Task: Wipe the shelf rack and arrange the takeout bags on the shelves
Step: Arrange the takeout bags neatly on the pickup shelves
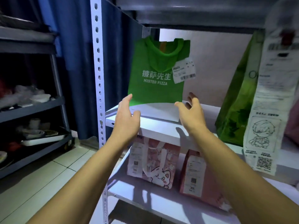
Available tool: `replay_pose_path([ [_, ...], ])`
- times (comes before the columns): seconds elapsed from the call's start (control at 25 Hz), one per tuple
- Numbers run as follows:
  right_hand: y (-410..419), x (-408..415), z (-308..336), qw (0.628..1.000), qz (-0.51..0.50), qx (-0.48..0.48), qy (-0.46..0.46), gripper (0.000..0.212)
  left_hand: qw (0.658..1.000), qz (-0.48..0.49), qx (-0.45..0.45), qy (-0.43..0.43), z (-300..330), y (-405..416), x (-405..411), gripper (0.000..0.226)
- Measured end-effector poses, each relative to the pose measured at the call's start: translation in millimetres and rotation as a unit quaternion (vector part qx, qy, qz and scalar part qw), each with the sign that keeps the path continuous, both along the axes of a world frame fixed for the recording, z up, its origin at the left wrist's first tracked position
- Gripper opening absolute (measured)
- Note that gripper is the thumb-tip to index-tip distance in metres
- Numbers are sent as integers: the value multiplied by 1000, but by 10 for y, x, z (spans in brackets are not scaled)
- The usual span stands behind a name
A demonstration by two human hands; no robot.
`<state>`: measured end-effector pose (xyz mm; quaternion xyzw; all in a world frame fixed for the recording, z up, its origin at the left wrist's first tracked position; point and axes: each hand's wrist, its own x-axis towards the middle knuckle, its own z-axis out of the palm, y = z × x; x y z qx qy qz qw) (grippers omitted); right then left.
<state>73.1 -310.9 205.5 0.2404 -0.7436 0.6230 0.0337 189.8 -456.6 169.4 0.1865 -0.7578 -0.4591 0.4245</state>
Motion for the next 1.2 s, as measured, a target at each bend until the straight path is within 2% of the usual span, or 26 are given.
replay_pose_path([
  [0.12, -89, -123, -3, 999, 11, -11, -32, 65, 997, 30, 33, -64, 209, -248, -199, 67],
  [0.24, -106, -143, -39, 997, 36, -8, -61, 62, 990, -9, 99, -105, 272, -427, -303, 64],
  [0.36, -50, -78, -58, 998, 42, 9, -47, 49, 992, -30, 100, -65, 200, -428, -249, 49],
  [0.56, 225, 176, -63, 998, 57, -40, 9, 30, 998, -26, 59, 8, 51, -206, 97, 43],
  [0.84, 617, 668, -95, 991, 105, -75, 37, 38, 994, -52, 54, 74, -55, 245, 769, 45],
  [0.96, 738, 924, -140, 987, 124, -87, 46, 35, 992, -51, 62, 94, -85, 343, 1048, 39],
  [1.08, 830, 1231, -196, 980, 166, -78, 81, 36, 993, -54, 83, 70, -153, 449, 1341, 40],
  [1.2, 825, 1499, -382, 970, 224, -65, 72, 35, 990, -62, 111, 65, -333, 569, 1752, 31],
])
